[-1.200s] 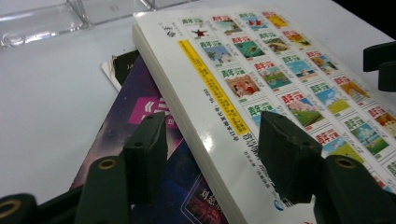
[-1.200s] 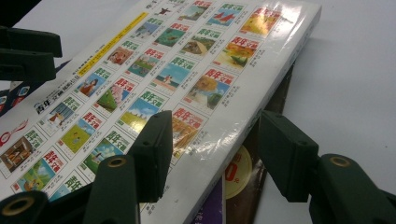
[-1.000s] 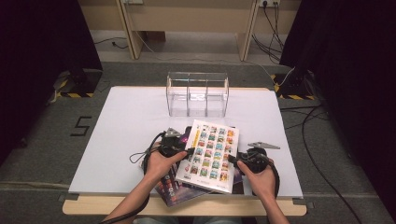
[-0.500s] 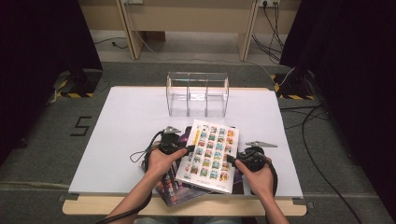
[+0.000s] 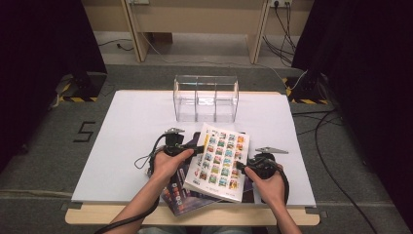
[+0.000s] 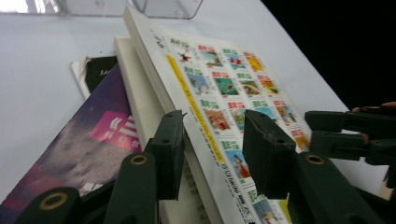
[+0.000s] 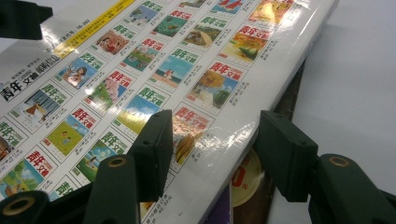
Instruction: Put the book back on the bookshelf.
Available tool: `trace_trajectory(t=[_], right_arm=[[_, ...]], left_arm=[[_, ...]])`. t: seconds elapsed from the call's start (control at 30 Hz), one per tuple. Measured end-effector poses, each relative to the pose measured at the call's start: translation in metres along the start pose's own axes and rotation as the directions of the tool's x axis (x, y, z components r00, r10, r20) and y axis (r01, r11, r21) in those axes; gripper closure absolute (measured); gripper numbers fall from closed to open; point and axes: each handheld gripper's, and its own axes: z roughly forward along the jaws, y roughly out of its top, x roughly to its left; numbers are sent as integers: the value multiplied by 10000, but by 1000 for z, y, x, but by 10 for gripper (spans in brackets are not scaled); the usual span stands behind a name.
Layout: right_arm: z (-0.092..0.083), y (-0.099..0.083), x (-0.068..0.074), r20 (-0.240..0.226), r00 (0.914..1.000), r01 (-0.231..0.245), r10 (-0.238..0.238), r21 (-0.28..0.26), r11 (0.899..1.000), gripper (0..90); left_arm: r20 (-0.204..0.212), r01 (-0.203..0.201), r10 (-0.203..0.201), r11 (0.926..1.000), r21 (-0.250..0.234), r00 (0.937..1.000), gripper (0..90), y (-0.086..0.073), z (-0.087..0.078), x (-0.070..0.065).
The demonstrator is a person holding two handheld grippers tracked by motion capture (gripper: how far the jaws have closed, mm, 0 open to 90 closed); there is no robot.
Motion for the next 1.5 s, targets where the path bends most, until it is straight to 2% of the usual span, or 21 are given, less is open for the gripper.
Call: trace_trajectory(t=[0.1,0.17,0.3,0.47,0.6,0.63,0.67,0.73,0.8,0.87,0.93,1.03,1.07,1.17,1.23,1.33,1.5], right_arm=[[0,0,0,-10,10000,8,-8,21,10000,465],[0,1,-1,-19,10000,70,-70,25,10000,465],[0,2,0,26,9999,108,-108,94,9999,465],[0,2,0,12,9999,138,-138,65,9999,465],[0,2,0,-9,9998,202,-202,77,9998,465],[0,2,-1,-11,9998,210,-210,82,9997,464],[0,2,-1,-16,9997,232,-231,86,9997,464],[0,2,-1,-22,9997,224,-223,86,9997,463],[0,2,-1,-49,9998,190,-189,76,9998,463],[0,2,-1,-76,9998,162,-161,91,9998,461],[0,2,-2,-121,9998,154,-153,76,9999,457],[1,3,-5,-306,9995,51,-50,28,10000,444],[1,3,-6,-350,9994,6,-5,33,10000,441],[3,4,-10,-437,9989,-172,172,11,9999,433],[3,6,-12,-450,9988,-191,192,7,9998,430],[1,10,-18,-572,9976,-407,399,-130,9991,429],[2,20,-28,-962,9926,-753,739,-118,9971,416]], left_arm=[[179,454,-452,9989,-88,9988,573,-4,1,6],[288,621,-617,9980,-139,9977,567,-3,1,6],[55,366,-366,9993,-2,9993,549,0,6,5],[-84,610,-609,9981,91,9981,532,1,16,8],[257,967,-967,9953,23,9950,533,5,22,8],[582,1087,-1090,9940,90,9923,540,6,25,5],[739,1139,-1145,9934,121,9907,545,6,27,3],[628,669,-694,9969,406,9956,551,7,34,-4],[678,560,-589,9974,444,9960,570,7,37,-7],[558,226,-247,9990,387,9981,650,6,37,-7],[776,-34,19,9998,201,9970,744,6,34,-7],[1391,-334,355,9993,-178,9896,814,7,26,-9],[1484,-577,618,9978,-319,9870,816,7,24,-11],[1722,-1165,1285,9901,-782,9766,819,5,19,-15],[1879,-1367,1543,9852,-1036,9700,819,4,17,-16],[2047,-1443,1684,9813,-1276,9642,819,1,14,-14],[2501,-1609,2027,9708,-1777,9468,820,0,9,-16]])
